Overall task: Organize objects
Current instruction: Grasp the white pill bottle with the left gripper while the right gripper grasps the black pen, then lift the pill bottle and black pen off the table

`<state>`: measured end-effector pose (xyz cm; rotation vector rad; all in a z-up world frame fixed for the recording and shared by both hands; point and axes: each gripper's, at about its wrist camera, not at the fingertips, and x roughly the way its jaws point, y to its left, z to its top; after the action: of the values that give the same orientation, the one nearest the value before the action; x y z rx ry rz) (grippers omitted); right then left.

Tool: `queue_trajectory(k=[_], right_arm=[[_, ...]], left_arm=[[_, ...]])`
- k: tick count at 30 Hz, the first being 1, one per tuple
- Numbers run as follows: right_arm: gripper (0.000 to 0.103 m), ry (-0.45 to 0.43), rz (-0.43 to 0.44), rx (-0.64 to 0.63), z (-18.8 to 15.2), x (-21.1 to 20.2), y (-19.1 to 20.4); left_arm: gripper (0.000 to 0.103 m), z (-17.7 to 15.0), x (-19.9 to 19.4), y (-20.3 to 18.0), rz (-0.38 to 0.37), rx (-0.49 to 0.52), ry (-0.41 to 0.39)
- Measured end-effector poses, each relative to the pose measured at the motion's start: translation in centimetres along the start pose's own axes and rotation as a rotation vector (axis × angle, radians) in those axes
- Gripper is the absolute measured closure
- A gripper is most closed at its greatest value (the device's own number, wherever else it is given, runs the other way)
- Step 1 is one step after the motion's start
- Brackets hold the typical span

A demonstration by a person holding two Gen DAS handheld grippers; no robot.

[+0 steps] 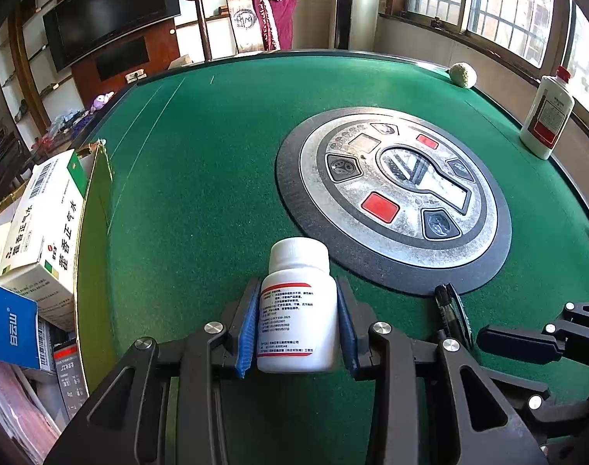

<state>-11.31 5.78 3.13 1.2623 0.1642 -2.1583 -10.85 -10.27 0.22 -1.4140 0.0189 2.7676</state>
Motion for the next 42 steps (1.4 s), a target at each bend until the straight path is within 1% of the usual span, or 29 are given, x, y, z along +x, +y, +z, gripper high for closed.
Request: queue_trajectory(k=[3,5,7,10,12,13,14,15,16,20,24,25,27,28,30,32,35,38,42], right_arm=[[0.079,0.006,-0.056,-0.036,-0.2,-0.1,0.0],[0.085,0.015,-0.077,-0.044,-0.3,0.0,-0.5],[0.085,0.018,-0.079,-0.053,-0.2,0.1,-0.5],[0.083,0.002,-0.135,-0.117,-0.8,0.3,0.7],[0.083,-0.010,-0.153,-0.135,-0.9,0.3,0.9],[0.083,-0.013,-0.141,-0.121,-0.9,0.2,0.7],[0.090,-0.019,-0.121,-0.099,-0.8,0.0,0.3],[0.095,-0.025,-0.101,-0.075,-0.7,-0.4,0.0],[0.095,-0.032,-0.096,-0.058,-0.6,-0.6,-0.3],[0.095,-0.041,-0.075,-0.014,-0.3,-0.9,-1.1],[0.095,-0.017,-0.087,0.001,-0.1,-0.1,-1.3],[0.095,-0.026,-0.089,-0.001,-0.1,-0.1,-1.3],[0.095,-0.027,-0.126,-0.059,-0.1,0.1,-0.6],[0.095,-0.035,-0.138,-0.064,-0.3,0.1,-0.4],[0.096,-0.039,-0.154,-0.089,-0.4,-0.1,0.0],[0.096,-0.059,-0.128,-0.047,-0.3,-0.6,-0.6],[0.096,-0.097,-0.130,-0.033,-0.1,-1.6,-1.0],[0.096,-0.115,-0.084,-0.004,0.0,-2.0,-1.2],[0.096,-0.130,-0.076,0.007,0.2,-2.3,-1.0]], left_arm=[[0.072,-0.2,-0.2,0.4,-0.004,0.000,0.000],[0.072,-0.3,-0.3,0.4,-0.005,0.001,-0.001],[0.072,-0.2,-0.3,0.3,-0.002,0.003,-0.002],[0.073,-0.2,-0.3,0.3,0.002,0.009,-0.007],[0.073,-0.2,-0.4,0.5,-0.019,-0.004,-0.004],[0.073,-0.2,-0.5,0.8,-0.046,-0.022,-0.001],[0.073,-0.1,-0.5,0.8,-0.054,-0.021,0.001],[0.073,-0.1,-0.5,0.9,-0.056,-0.025,0.000],[0.073,-0.1,-0.5,1.1,-0.057,-0.038,0.000],[0.073,-0.1,-0.5,1.1,-0.060,-0.035,0.002],[0.073,-0.2,-0.4,0.8,-0.040,-0.016,-0.002],[0.073,-0.2,-0.3,0.7,-0.033,-0.008,-0.004],[0.073,-0.4,-0.3,0.2,-0.005,0.016,-0.013],[0.073,-0.5,-0.3,0.0,0.003,0.025,-0.018],[0.073,-0.5,-0.3,0.2,-0.009,0.019,-0.015],[0.073,-0.4,-0.6,0.3,-0.013,0.019,-0.017],[0.073,-0.3,-1.2,0.5,-0.027,0.009,-0.039],[0.073,-0.2,-1.9,0.5,-0.023,0.010,-0.065],[0.073,0.0,-2.8,0.5,-0.007,0.011,-0.095]])
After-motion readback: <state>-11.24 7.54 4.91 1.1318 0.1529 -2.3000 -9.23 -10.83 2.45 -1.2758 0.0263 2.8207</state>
